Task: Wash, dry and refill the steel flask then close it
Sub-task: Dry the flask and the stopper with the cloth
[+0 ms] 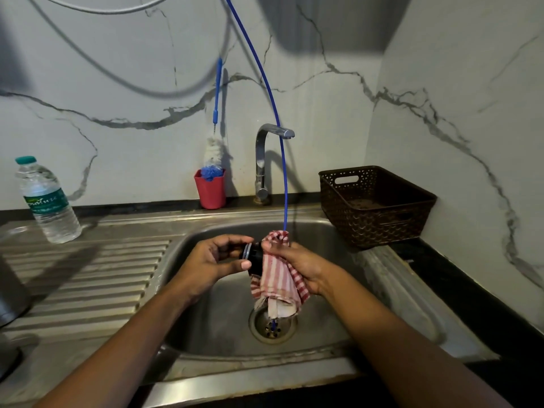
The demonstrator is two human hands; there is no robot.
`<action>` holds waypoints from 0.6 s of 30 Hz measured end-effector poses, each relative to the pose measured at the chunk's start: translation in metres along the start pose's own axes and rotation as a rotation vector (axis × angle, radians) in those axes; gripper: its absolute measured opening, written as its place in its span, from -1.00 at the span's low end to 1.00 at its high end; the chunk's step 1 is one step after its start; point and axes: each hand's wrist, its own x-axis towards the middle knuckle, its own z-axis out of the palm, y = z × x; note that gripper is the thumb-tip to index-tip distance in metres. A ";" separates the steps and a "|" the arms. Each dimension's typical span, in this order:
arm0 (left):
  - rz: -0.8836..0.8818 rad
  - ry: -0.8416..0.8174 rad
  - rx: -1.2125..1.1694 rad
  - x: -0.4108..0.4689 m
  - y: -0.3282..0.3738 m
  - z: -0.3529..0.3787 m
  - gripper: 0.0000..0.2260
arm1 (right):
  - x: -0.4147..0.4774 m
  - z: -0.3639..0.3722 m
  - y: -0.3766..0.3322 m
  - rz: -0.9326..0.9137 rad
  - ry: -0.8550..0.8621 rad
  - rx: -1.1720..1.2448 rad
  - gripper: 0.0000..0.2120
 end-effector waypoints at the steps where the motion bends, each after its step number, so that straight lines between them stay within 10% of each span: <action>1: -0.005 0.026 -0.017 0.001 0.001 0.000 -0.46 | 0.001 0.003 0.000 -0.090 0.057 -0.074 -0.34; 10: -0.306 0.127 -0.246 0.002 0.004 -0.001 -0.73 | -0.002 0.021 0.002 -0.732 0.332 -1.556 -0.20; 14: -0.238 0.134 -0.238 0.001 0.002 0.003 -0.74 | -0.001 0.016 0.000 -0.539 0.329 -1.121 -0.25; 18: -0.063 0.168 -0.254 0.003 0.002 0.002 -0.29 | -0.001 0.009 -0.001 -0.353 0.240 -0.495 -0.42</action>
